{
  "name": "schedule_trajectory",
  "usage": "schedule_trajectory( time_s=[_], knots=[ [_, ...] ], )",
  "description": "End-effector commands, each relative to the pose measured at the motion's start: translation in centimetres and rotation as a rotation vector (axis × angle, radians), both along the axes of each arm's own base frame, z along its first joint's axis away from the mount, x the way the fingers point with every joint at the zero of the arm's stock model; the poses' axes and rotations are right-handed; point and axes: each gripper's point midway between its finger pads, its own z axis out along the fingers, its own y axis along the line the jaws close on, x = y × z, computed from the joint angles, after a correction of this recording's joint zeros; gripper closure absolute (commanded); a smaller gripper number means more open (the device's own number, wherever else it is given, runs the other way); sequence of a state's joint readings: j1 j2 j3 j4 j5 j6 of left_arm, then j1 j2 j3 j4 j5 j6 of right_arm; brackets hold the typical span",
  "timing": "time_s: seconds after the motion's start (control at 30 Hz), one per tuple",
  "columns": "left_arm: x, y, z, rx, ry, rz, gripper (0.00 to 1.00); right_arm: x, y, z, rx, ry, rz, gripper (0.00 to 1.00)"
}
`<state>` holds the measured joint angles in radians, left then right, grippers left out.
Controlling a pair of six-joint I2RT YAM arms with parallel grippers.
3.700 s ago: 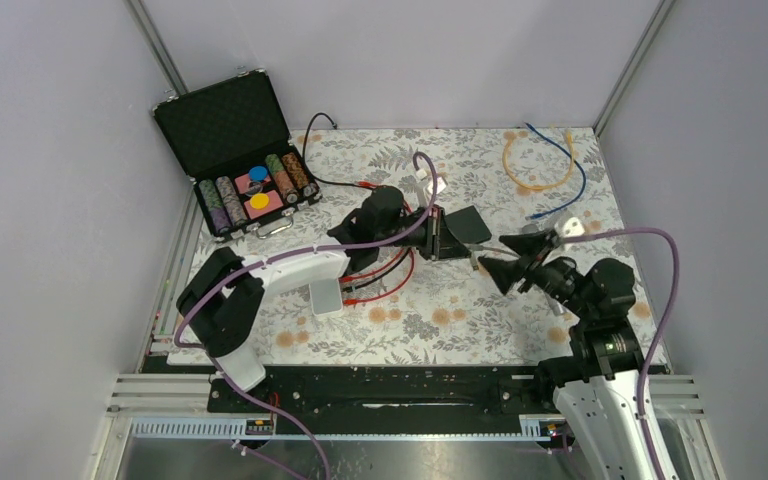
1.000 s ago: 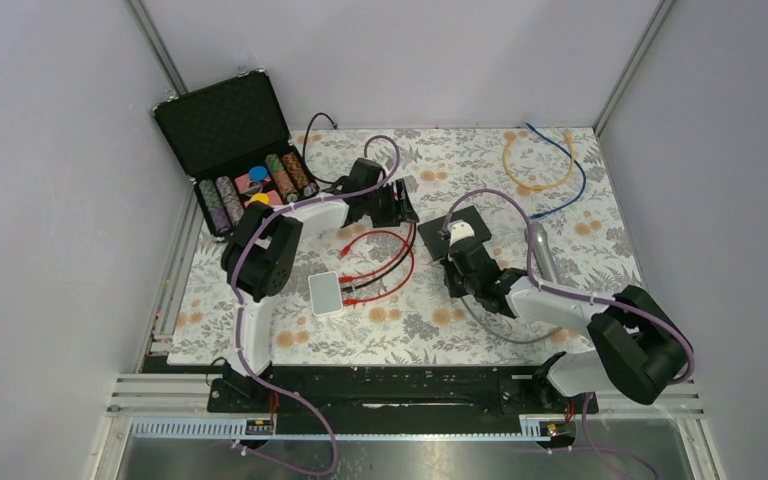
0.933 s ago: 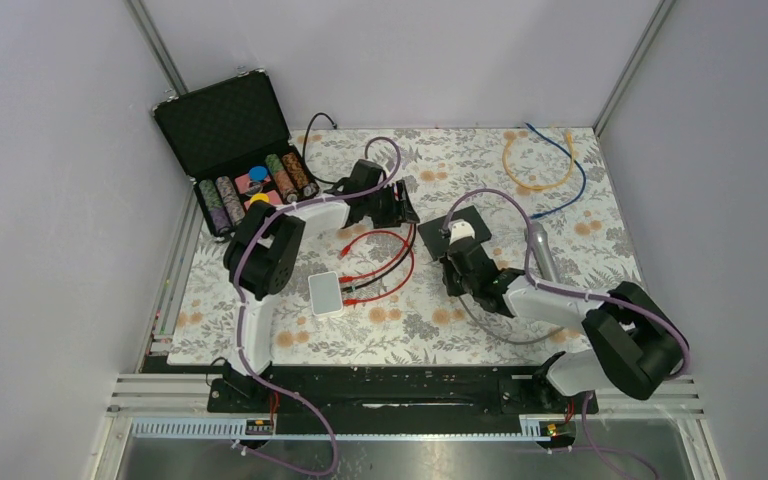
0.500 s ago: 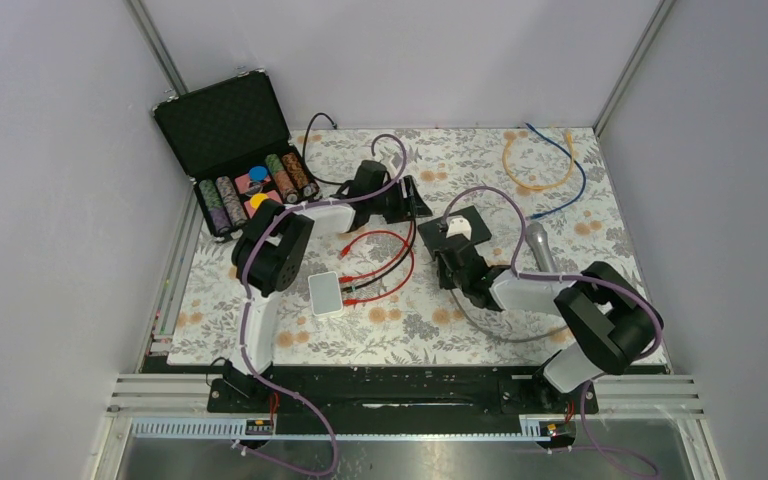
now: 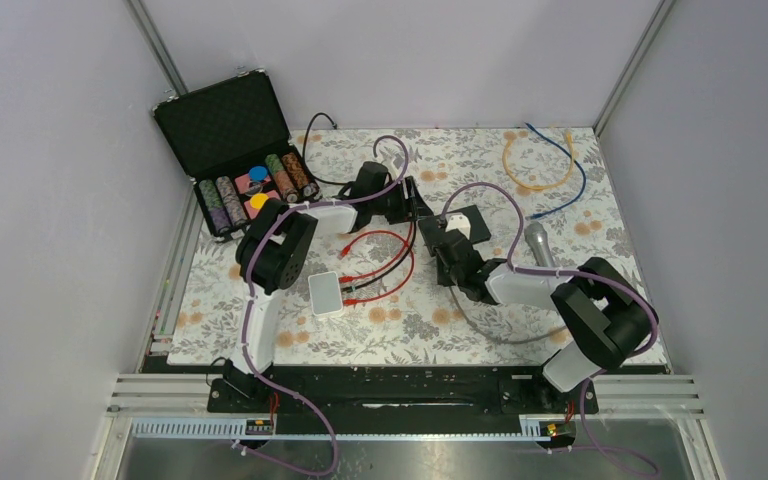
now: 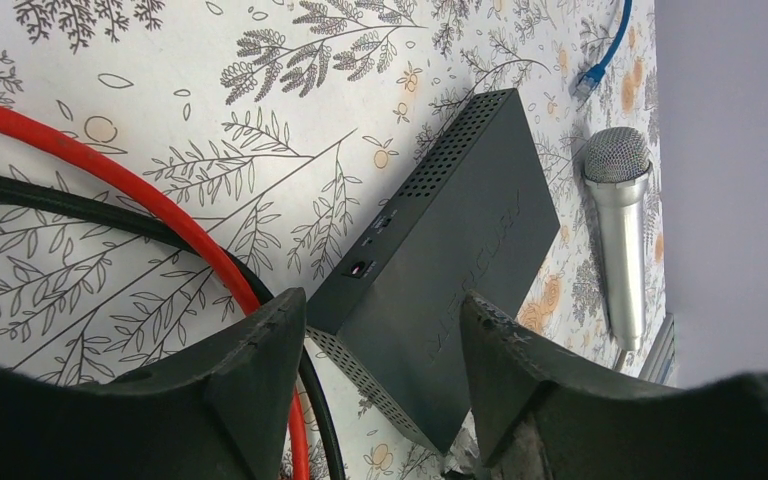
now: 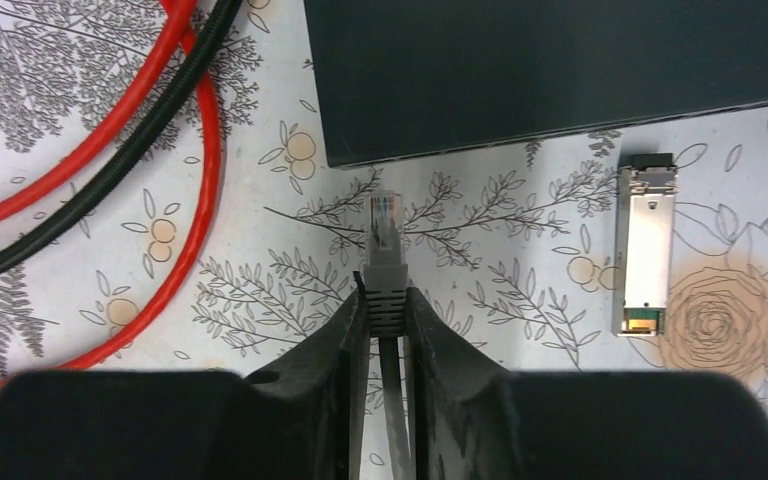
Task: Insert the plug into the switch port
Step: Insert the connector into the switch port.
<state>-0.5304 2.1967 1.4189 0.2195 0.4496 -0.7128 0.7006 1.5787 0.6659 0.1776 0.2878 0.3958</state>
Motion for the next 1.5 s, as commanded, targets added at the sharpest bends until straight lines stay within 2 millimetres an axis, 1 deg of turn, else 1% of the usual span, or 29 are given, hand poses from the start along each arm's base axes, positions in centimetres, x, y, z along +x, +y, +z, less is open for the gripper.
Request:
schedule_trajectory(
  time_s=[0.0,0.03,0.1,0.13,0.17,0.2,0.23,0.27,0.3,0.33,0.4,0.43,0.57,0.63,0.77,0.83,0.97,1.1,1.3,1.4,1.47],
  knots=[
    [0.8,-0.9,1.2,-0.033,-0.053,-0.011,0.43,-1.3,-2.3,-1.2,-0.090,0.037,-0.036,0.73],
    [0.8,-0.9,1.2,-0.031,-0.053,-0.010,0.43,-1.3,-2.4,-1.2,-0.095,0.035,-0.036,0.76],
    [0.9,-0.9,1.1,-0.030,-0.055,-0.011,0.42,-1.3,-2.4,-1.3,-0.099,0.031,-0.027,0.91],
    [1.0,-0.9,1.2,-0.028,-0.059,-0.009,0.42,-1.2,-2.3,-1.2,-0.097,0.025,-0.021,0.93],
    [1.1,-0.9,1.3,-0.027,-0.064,-0.008,0.42,-1.1,-2.2,-1.2,-0.098,0.025,-0.012,0.90],
    [1.1,-1.0,1.3,-0.024,-0.069,-0.010,0.42,-1.1,-1.9,-1.2,-0.097,0.028,0.000,0.82],
    [1.2,-1.0,1.3,-0.020,-0.072,-0.011,0.42,-1.1,-1.9,-1.1,-0.103,0.033,0.003,0.70],
    [1.3,-1.0,1.4,-0.017,-0.076,-0.010,0.42,-1.1,-2.0,-1.1,-0.108,0.036,-0.001,0.54],
    [1.5,-1.0,1.4,-0.015,-0.077,-0.009,0.42,-1.2,-2.1,-1.0,-0.109,0.038,-0.005,0.48],
    [1.4,-1.1,1.3,-0.013,-0.075,-0.010,0.42,-1.2,-2.2,-0.9,-0.108,0.036,-0.006,0.56],
    [1.4,-1.1,1.3,-0.013,-0.075,-0.011,0.42,-1.3,-2.3,-0.8,-0.103,0.020,0.000,0.90],
    [1.3,-1.2,1.2,-0.012,-0.074,-0.014,0.42,-1.2,-2.4,-0.8,-0.103,0.012,-0.001,1.00],
    [1.4,-1.2,1.0,0.001,-0.085,-0.018,0.42,-1.3,-2.5,-0.9,-0.118,0.014,0.015,1.00],
    [1.5,-1.2,1.0,0.011,-0.095,-0.023,0.42,-1.4,-2.2,-0.9,-0.108,0.012,0.035,1.00],
    [1.6,-1.9,1.5,0.026,-0.138,-0.045,0.42,-1.5,0.2,-0.4,-0.030,-0.034,0.185,1.00],
    [1.6,-2.2,1.2,0.038,-0.134,-0.049,0.42,-1.1,0.4,-0.6,-0.031,-0.029,0.198,1.00],
    [1.1,-3.0,0.2,0.007,-0.079,-0.067,0.43,-0.4,0.6,-0.7,-0.015,-0.044,0.181,1.00],
    [0.5,-3.3,-0.1,0.000,-0.062,-0.081,0.43,0.3,0.6,-0.3,-0.002,-0.060,0.153,1.00],
    [-0.3,-2.9,-1.3,0.006,-0.035,-0.081,0.45,1.0,0.3,0.5,0.008,-0.099,0.115,1.00],
    [-0.5,-2.8,-1.9,0.008,-0.027,-0.081,0.45,0.5,0.0,0.8,0.005,-0.080,0.105,1.00],
    [-0.5,-2.8,-1.9,0.004,-0.030,-0.082,0.45,0.1,-0.4,1.1,0.008,-0.080,0.099,1.00]
  ],
)
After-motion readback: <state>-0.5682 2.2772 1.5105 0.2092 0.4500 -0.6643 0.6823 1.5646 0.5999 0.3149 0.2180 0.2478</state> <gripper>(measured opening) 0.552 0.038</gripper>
